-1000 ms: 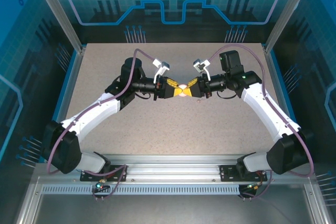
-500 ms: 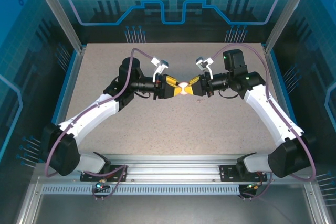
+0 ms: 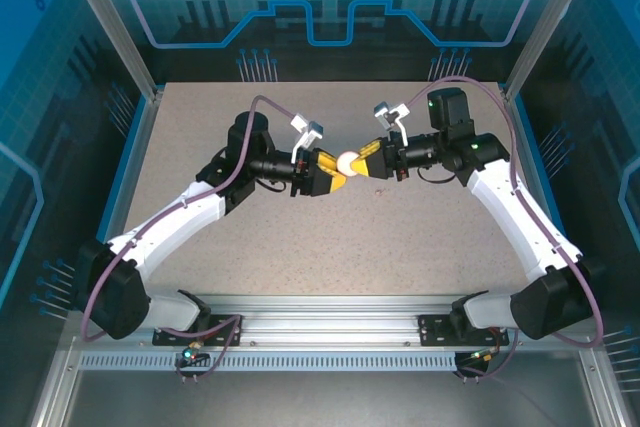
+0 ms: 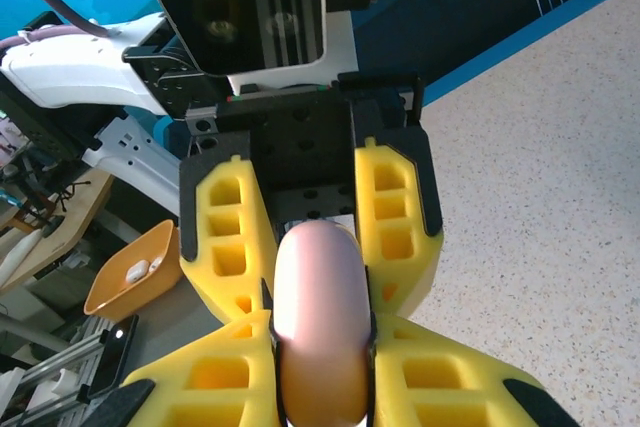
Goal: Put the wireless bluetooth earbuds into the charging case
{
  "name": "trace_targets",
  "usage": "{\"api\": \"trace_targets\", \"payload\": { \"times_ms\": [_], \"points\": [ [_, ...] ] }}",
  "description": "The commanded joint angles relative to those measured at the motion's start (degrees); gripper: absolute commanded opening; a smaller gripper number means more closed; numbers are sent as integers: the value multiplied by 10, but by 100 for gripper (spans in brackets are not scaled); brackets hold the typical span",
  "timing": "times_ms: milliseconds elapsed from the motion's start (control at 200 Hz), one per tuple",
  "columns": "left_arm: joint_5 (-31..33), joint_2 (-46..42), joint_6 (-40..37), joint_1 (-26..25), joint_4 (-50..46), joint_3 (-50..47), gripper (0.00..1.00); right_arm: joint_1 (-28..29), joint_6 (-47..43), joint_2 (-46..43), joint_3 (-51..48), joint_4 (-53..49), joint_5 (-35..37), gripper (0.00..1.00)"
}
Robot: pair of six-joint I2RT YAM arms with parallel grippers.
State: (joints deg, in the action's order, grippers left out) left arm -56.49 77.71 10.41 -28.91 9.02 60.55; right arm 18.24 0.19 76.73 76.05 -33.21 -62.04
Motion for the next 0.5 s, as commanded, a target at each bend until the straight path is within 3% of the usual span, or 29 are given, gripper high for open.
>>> {"api": "trace_targets", "payload": {
  "times_ms": [0, 495],
  "points": [
    [-20, -6, -18, -3, -9, 13, 39, 12, -14, 9, 22, -28, -16, 11],
    [-29, -7, -15, -4, -4, 22, 34, 28, -42, 26, 34, -63, -7, 11]
  ]
}}
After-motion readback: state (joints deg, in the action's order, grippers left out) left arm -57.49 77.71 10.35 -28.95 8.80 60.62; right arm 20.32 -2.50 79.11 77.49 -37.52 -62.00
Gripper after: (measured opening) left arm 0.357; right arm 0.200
